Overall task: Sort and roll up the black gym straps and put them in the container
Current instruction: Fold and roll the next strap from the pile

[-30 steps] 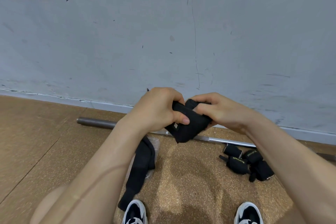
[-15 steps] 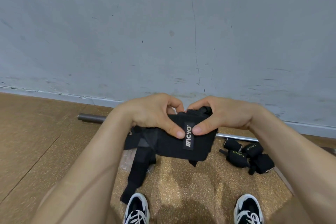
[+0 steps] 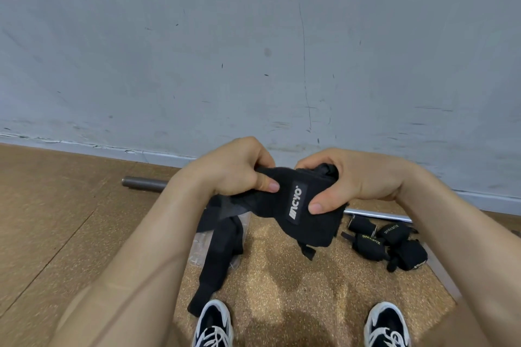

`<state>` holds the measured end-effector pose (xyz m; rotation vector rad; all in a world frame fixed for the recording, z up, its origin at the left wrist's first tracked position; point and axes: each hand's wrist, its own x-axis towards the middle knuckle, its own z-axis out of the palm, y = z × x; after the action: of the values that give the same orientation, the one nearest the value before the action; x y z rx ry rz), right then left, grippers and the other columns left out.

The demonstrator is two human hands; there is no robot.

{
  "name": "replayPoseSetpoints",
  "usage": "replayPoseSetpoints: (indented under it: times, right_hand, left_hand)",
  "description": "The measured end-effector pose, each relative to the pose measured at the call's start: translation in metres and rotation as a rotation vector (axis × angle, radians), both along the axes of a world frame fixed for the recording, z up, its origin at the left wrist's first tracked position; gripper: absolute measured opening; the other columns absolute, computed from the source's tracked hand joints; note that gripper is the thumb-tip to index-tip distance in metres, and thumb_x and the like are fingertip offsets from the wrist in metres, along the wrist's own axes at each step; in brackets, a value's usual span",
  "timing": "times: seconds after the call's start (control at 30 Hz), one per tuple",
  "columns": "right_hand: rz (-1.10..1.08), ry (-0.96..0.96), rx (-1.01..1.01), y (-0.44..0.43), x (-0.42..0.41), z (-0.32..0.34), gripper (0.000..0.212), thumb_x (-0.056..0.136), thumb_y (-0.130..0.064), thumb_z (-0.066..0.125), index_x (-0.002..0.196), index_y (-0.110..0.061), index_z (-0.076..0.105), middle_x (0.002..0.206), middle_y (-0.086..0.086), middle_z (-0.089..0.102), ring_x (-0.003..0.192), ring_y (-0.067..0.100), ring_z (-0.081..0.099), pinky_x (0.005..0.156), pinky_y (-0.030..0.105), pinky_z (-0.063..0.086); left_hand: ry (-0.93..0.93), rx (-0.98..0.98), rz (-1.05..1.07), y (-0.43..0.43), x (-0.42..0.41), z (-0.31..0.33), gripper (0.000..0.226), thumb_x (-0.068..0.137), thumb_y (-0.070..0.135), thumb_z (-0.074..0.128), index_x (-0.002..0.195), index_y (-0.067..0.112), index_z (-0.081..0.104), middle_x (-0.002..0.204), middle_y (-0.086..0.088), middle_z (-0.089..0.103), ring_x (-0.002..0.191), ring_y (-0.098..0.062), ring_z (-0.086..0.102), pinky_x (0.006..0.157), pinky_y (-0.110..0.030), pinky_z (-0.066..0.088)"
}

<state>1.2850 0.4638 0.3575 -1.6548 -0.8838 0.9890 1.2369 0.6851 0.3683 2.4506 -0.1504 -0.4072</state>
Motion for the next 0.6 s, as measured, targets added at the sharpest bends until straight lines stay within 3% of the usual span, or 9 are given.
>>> replayPoseSetpoints:
  times: [0.07, 0.13, 0.23, 0.33, 0.43, 0.5, 0.6]
  right_hand:
    - [-0.012, 0.043, 0.061, -0.002, 0.001, 0.002, 0.039, 0.066, -0.016, 0.081, 0.102, -0.007, 0.068, 0.087, 0.0, 0.073, 0.08, 0.014, 0.071, 0.066, 0.02, 0.053]
    - [-0.038, 0.127, 0.131, -0.003, 0.001, 0.003, 0.05, 0.065, -0.02, 0.077, 0.11, -0.001, 0.065, 0.093, 0.005, 0.074, 0.086, 0.018, 0.071, 0.071, 0.023, 0.055]
    - [-0.149, 0.207, 0.265, 0.003, -0.001, 0.001, 0.051, 0.061, -0.02, 0.077, 0.109, -0.007, 0.062, 0.095, 0.004, 0.073, 0.088, 0.018, 0.07, 0.071, 0.026, 0.056]
    - [-0.349, 0.308, 0.389, 0.011, -0.005, -0.001, 0.056, 0.055, -0.02, 0.08, 0.106, -0.015, 0.057, 0.095, 0.004, 0.071, 0.087, 0.019, 0.071, 0.067, 0.032, 0.058]
    - [-0.464, 0.431, 0.526, 0.015, -0.006, 0.0, 0.056, 0.068, -0.01, 0.077, 0.119, -0.024, 0.058, 0.105, 0.004, 0.069, 0.094, 0.023, 0.072, 0.071, 0.039, 0.059]
    - [-0.501, 0.451, 0.569, 0.016, -0.006, 0.0, 0.052, 0.075, -0.013, 0.07, 0.124, -0.028, 0.061, 0.111, 0.005, 0.068, 0.098, 0.024, 0.071, 0.074, 0.042, 0.059]
    - [-0.529, 0.453, 0.557, 0.019, -0.005, 0.0, 0.036, 0.078, -0.021, 0.068, 0.114, -0.025, 0.069, 0.112, 0.005, 0.069, 0.093, 0.02, 0.07, 0.075, 0.038, 0.059]
  left_hand:
    - [0.036, -0.204, -0.001, 0.001, -0.001, -0.005, 0.021, 0.09, 0.01, 0.07, 0.073, 0.024, 0.071, 0.065, 0.01, 0.069, 0.063, -0.006, 0.064, 0.062, -0.022, 0.049]
    - [0.094, -0.446, -0.003, 0.0, -0.002, -0.012, 0.012, 0.095, 0.006, 0.061, 0.095, 0.012, 0.072, 0.084, 0.001, 0.074, 0.078, -0.011, 0.069, 0.07, -0.023, 0.053]
    - [0.104, -0.718, 0.05, -0.006, 0.002, -0.028, 0.023, 0.097, 0.006, 0.056, 0.117, -0.003, 0.063, 0.103, -0.019, 0.07, 0.09, -0.024, 0.068, 0.078, -0.031, 0.057]
    - [0.052, -0.905, 0.242, -0.012, 0.009, -0.035, 0.02, 0.088, 0.007, 0.063, 0.106, 0.015, 0.065, 0.091, -0.02, 0.067, 0.075, -0.03, 0.06, 0.061, -0.034, 0.05]
    - [0.013, -1.101, 0.338, -0.02, 0.011, -0.035, 0.031, 0.094, -0.003, 0.054, 0.101, 0.027, 0.057, 0.082, -0.014, 0.064, 0.065, -0.024, 0.054, 0.046, -0.026, 0.045]
    - [-0.067, -1.13, 0.356, -0.025, 0.011, -0.033, 0.034, 0.095, -0.006, 0.051, 0.093, 0.026, 0.061, 0.076, -0.009, 0.063, 0.061, -0.021, 0.051, 0.047, -0.025, 0.043]
    - [-0.101, -1.157, 0.383, -0.028, 0.013, -0.034, 0.037, 0.097, -0.001, 0.048, 0.08, 0.021, 0.072, 0.068, -0.004, 0.058, 0.06, -0.017, 0.044, 0.057, -0.028, 0.035]
